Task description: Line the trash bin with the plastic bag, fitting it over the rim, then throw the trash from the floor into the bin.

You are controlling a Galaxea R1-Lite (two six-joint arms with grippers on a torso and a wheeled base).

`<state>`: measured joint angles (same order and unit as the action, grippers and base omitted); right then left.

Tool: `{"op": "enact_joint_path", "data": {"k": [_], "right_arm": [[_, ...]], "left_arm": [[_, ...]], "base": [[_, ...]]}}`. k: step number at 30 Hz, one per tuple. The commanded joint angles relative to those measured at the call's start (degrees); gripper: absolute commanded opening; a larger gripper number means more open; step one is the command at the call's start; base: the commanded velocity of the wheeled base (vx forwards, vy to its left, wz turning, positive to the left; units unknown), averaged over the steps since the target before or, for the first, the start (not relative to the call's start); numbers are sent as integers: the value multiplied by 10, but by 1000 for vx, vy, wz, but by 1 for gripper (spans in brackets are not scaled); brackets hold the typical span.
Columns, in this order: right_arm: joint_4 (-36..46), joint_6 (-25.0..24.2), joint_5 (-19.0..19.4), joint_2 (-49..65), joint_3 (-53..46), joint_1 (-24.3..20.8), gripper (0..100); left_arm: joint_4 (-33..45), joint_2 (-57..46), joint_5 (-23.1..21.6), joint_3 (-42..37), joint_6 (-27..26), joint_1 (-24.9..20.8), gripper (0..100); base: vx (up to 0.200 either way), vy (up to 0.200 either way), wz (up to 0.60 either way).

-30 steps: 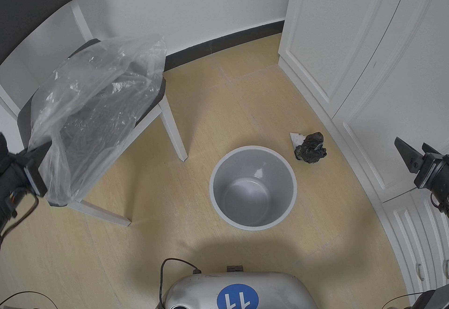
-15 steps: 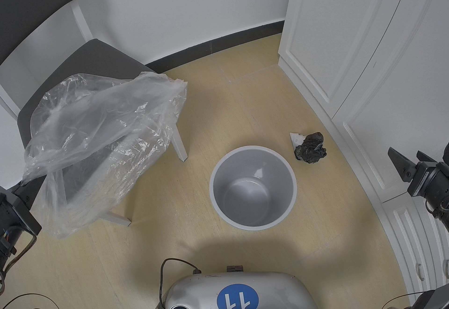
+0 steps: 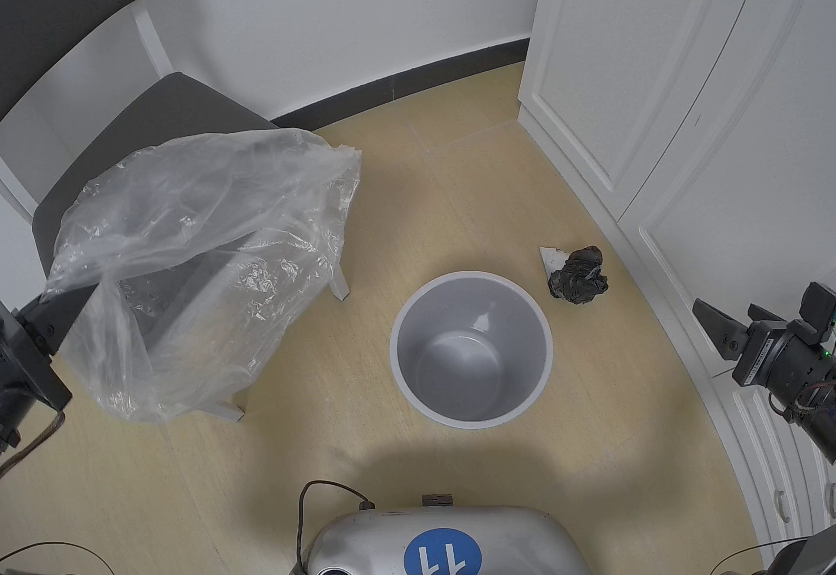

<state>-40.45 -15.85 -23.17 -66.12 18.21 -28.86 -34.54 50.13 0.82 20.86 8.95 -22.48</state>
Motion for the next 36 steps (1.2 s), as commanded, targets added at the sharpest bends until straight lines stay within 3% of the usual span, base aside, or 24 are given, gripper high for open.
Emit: {"op": "enact_joint_path", "data": {"k": [1, 10, 12, 15, 21, 36], "right_arm": [[-1, -50, 2, -43, 6, -48, 100], [-27, -108, 19, -89, 9, -81, 100], [-27, -109, 21, -89, 9, -81, 100], [-27, -141, 52, -101, 9, -81, 100], [-29, -176, 57, -127, 13, -94, 100], [-57, -197, 81, -185, -1, -116, 100]], "left_arm": [[23, 24, 3, 90, -22, -63, 0], [51, 121, 5, 222, -43, -133, 0], [52, 123, 5, 224, -43, -134, 0], [63, 163, 6, 262, -68, -143, 0], [94, 190, 6, 311, -117, -149, 0], [115, 219, 38, 366, -119, -172, 0]], "base": [[0, 0, 0], [0, 0, 0], [0, 0, 0], [0, 0, 0], [0, 0, 0], [0, 0, 0]]}}
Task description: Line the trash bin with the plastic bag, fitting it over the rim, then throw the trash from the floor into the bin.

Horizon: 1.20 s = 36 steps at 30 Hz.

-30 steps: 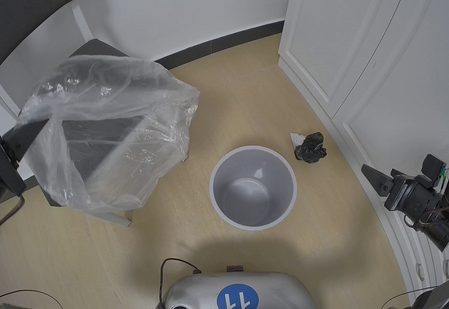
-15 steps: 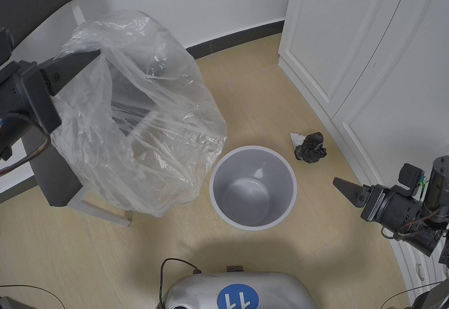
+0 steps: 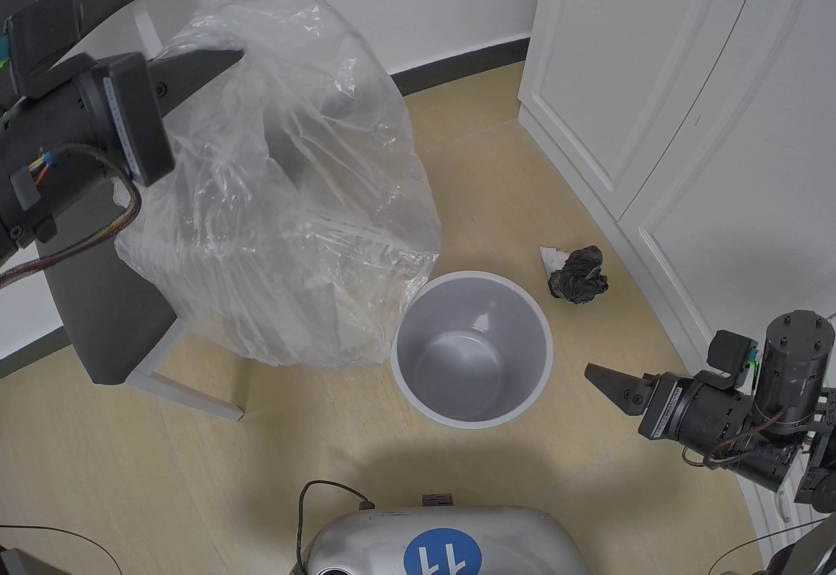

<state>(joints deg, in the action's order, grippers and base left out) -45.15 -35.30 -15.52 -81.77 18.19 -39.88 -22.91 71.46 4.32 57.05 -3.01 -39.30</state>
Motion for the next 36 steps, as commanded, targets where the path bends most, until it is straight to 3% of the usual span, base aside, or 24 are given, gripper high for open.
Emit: {"op": "enact_joint_path", "data": {"k": [1, 6, 9, 17, 26, 36], "right_arm": [[-10, -2, 6, -30, 0, -6, 100], [-74, -2, 27, -82, 12, -6, 100], [-142, -3, 43, -144, 24, -6, 100], [-295, 5, 37, -283, 55, -12, 100], [-430, -3, 37, -353, 75, -6, 100], [-448, -4, 37, -371, 79, -6, 100]], "left_arm": [[-1, 4, 3, 5, 0, -3, 0], [1, -1, 3, 11, 0, -8, 0], [1, -11, 22, 10, 0, -34, 0], [-2, -24, 33, 7, 0, -76, 0], [-1, -40, 57, -5, -2, -109, 0], [-1, -60, 55, -29, 1, -111, 0]], "base": [[0, 0, 0], [0, 0, 0], [0, 0, 0], [0, 0, 0], [0, 0, 0], [0, 0, 0]]}}
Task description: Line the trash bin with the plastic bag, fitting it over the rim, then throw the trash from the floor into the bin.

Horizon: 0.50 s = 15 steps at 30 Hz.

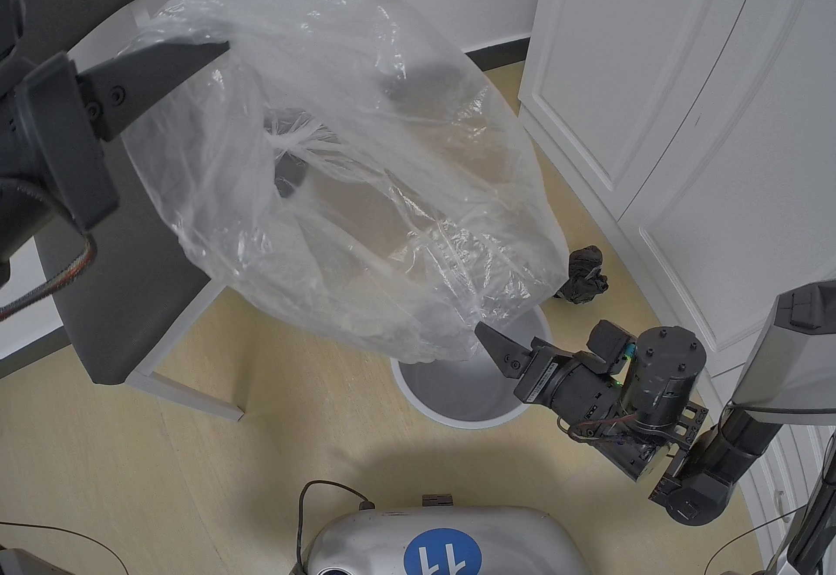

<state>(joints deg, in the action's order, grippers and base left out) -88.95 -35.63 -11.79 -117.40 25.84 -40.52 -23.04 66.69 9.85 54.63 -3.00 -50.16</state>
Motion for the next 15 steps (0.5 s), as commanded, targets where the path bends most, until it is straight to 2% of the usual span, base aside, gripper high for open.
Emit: {"op": "enact_joint_path", "data": {"k": [1, 15], "right_arm": [[-10, -1, -1, -17, 3, 0, 100], [-10, -1, 1, 9, 6, -3, 100]], "left_arm": [[0, -13, 0, -7, 0, -2, 0], [0, -19, 0, -17, 0, -20, 0]], "base": [[0, 0, 0], [0, 0, 0]]}}
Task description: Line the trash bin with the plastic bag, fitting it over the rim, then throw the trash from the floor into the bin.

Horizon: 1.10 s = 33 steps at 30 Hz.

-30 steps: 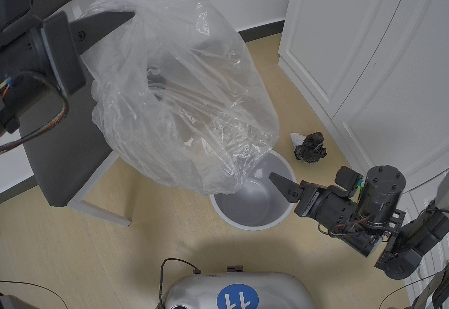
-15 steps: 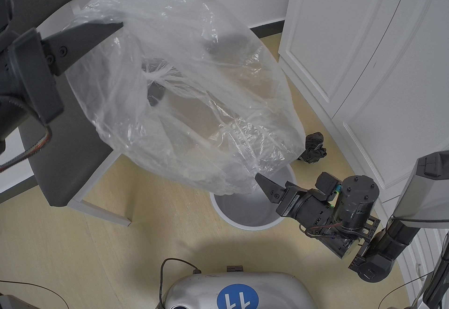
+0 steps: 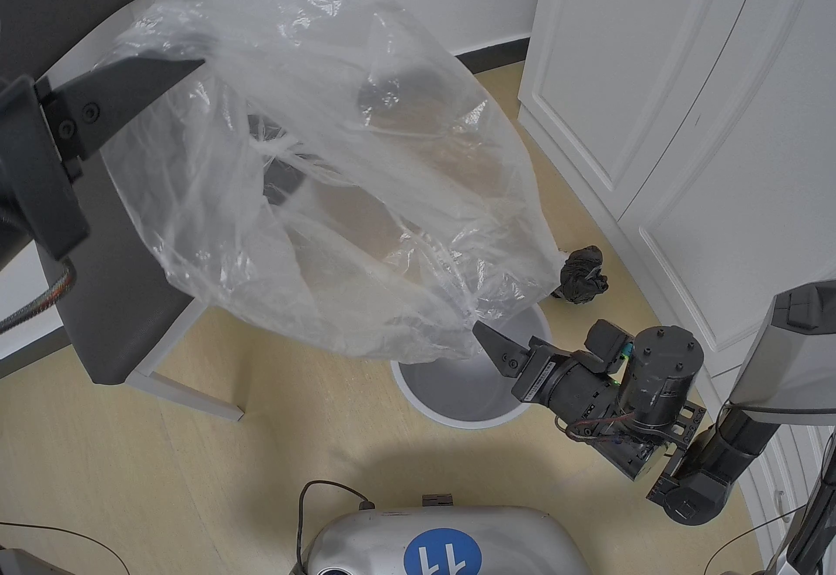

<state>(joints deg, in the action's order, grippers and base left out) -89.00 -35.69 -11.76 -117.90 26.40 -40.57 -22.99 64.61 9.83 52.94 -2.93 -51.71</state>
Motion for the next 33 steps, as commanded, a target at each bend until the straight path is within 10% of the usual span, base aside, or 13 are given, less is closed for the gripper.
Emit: {"op": "enact_joint_path", "data": {"k": [1, 33], "right_arm": [[-10, 0, 1, 14, 1, -3, 100], [-10, -32, 5, -33, 1, -49, 100]], "left_arm": [[0, 2, 0, 0, -1, -5, 0], [-8, 30, -2, 9, 1, -37, 0]], "base": [[0, 0, 0], [0, 0, 0]]}}
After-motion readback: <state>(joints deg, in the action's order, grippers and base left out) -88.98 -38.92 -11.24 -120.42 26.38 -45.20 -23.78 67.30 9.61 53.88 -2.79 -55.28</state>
